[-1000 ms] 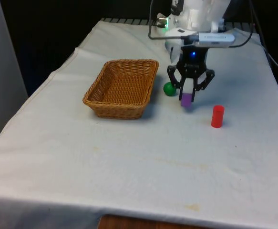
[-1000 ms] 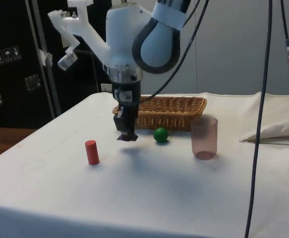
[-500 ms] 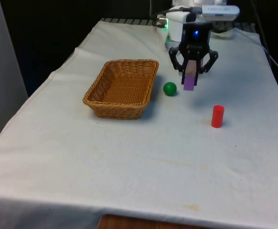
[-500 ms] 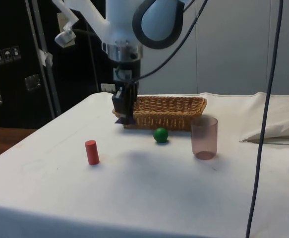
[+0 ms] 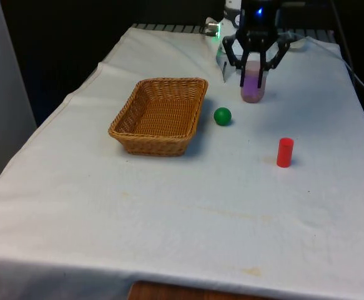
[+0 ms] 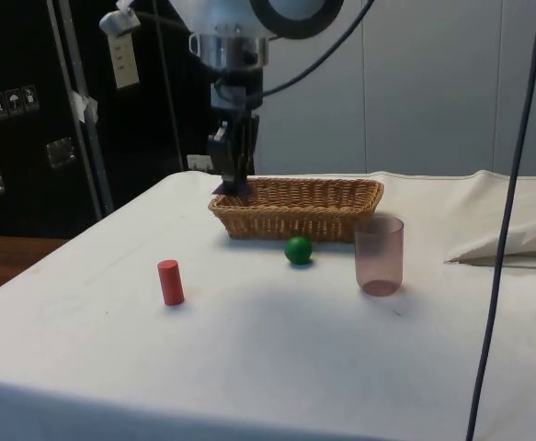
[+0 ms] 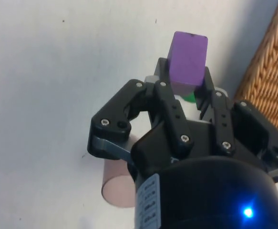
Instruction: Pick up the triangular block and place it into the basket.
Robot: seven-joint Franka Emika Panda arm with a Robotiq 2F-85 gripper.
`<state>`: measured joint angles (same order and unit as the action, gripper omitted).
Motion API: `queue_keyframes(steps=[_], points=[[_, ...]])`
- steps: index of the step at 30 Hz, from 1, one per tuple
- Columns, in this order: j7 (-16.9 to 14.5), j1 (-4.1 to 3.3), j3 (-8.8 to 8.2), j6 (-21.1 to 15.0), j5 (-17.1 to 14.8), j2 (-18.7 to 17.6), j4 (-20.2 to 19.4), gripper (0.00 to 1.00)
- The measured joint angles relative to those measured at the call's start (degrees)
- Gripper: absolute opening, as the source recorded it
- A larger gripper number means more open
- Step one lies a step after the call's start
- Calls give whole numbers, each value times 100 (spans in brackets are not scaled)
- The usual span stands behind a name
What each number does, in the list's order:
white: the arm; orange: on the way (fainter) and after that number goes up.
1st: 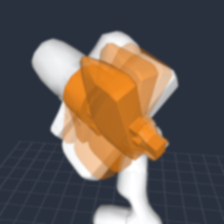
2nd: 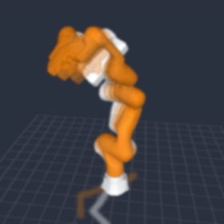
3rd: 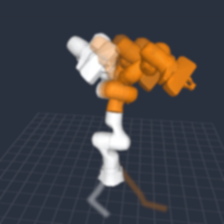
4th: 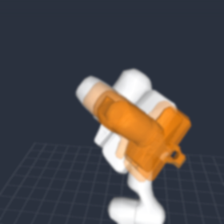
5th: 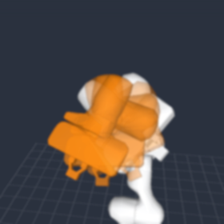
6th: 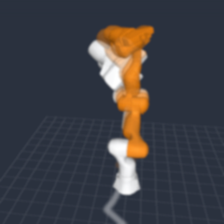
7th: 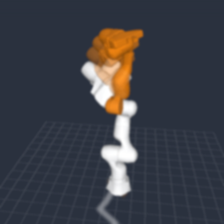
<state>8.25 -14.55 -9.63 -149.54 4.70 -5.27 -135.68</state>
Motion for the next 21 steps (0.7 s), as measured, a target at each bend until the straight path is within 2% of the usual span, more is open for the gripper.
queue_keyframes(steps=[12,15,21], points=[[-46,17,-34,521,11,688,-126,34],[-160,40,-132,653,23,900,-212,34],[-321,63,-269,659,29,1008,-321,34]])
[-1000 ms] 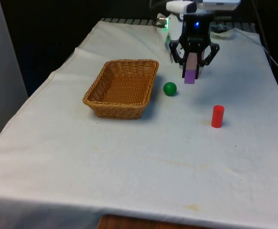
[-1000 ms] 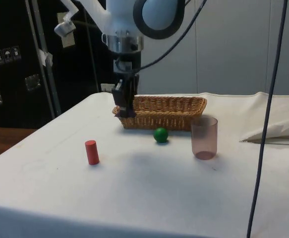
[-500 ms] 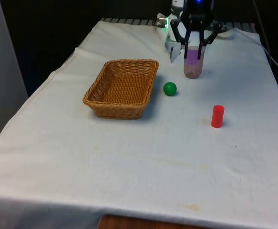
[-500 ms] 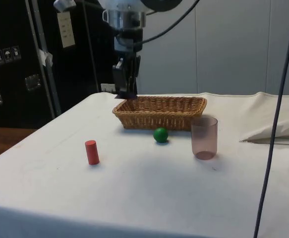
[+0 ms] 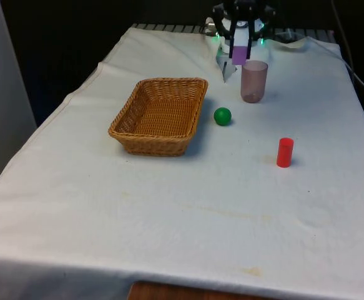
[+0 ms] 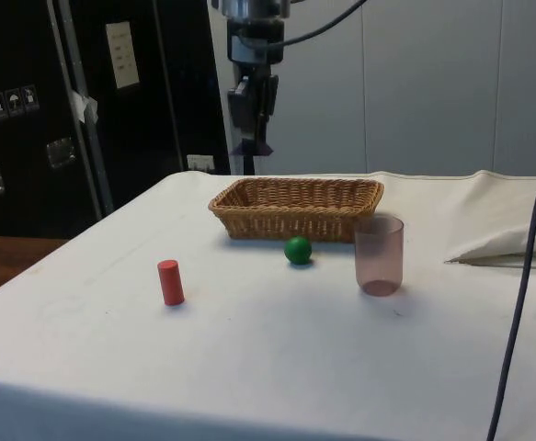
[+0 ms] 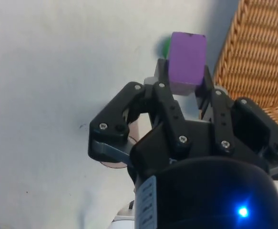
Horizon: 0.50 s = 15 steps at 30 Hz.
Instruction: Pick up the triangular block and place it into the basket.
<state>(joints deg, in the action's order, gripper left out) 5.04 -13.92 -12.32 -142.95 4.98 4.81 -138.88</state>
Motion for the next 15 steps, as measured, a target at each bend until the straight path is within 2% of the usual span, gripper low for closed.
queue_keyframes(steps=[5,15], points=[[-132,17,-115,17,0,63,-57,34],[-527,46,-470,23,0,201,-235,34]])
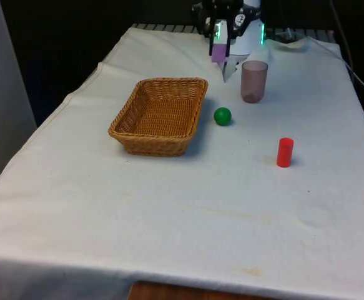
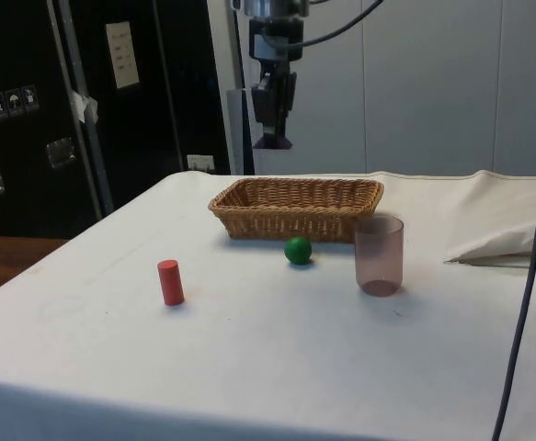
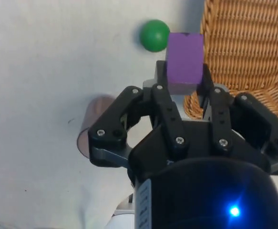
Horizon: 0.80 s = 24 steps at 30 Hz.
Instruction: Pick up the triangular block and place it into the basket.
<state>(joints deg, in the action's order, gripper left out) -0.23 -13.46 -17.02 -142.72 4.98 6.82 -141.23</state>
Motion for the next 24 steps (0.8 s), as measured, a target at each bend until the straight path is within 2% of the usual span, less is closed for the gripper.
queue_keyframes(steps=[1,8,10,15,20,24], points=[[-97,0,-74,0,0,-6,-17,34],[-378,6,-281,-17,0,-52,-86,34],[-550,6,-413,-63,-6,-149,-97,34],[-756,11,-567,-172,-23,-315,-97,34],[-1043,11,-802,-350,-40,-584,-97,34],[-1129,17,-877,-407,-46,-688,-86,34]])
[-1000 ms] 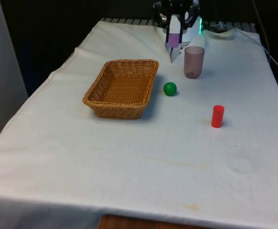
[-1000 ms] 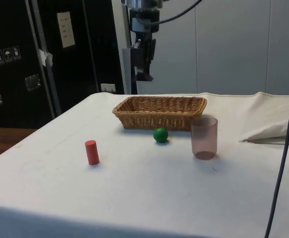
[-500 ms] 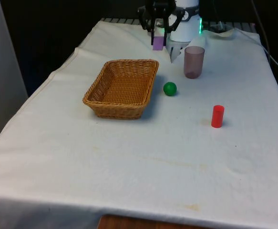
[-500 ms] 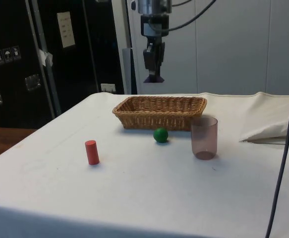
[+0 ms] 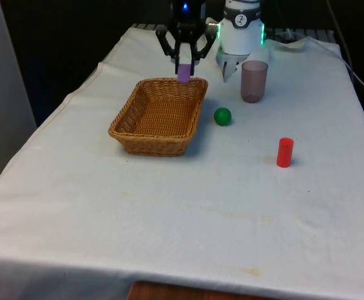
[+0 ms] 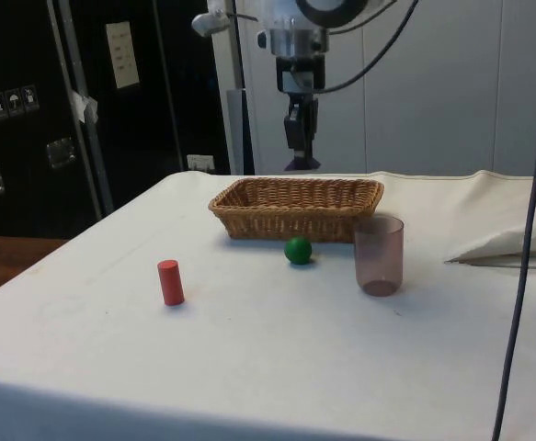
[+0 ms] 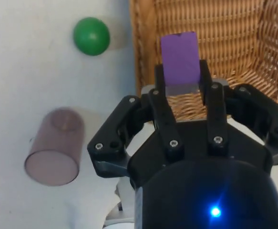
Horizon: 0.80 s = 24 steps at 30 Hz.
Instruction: Pick up the triangular block and place it into the basket.
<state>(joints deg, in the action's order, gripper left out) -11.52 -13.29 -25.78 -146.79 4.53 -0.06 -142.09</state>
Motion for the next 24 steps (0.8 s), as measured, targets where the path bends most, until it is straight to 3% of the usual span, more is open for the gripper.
queue_keyframes(steps=[10,24], points=[[-453,29,-350,-481,-149,-710,149,34],[-1037,86,-367,-1123,-1003,-1908,739,34]])
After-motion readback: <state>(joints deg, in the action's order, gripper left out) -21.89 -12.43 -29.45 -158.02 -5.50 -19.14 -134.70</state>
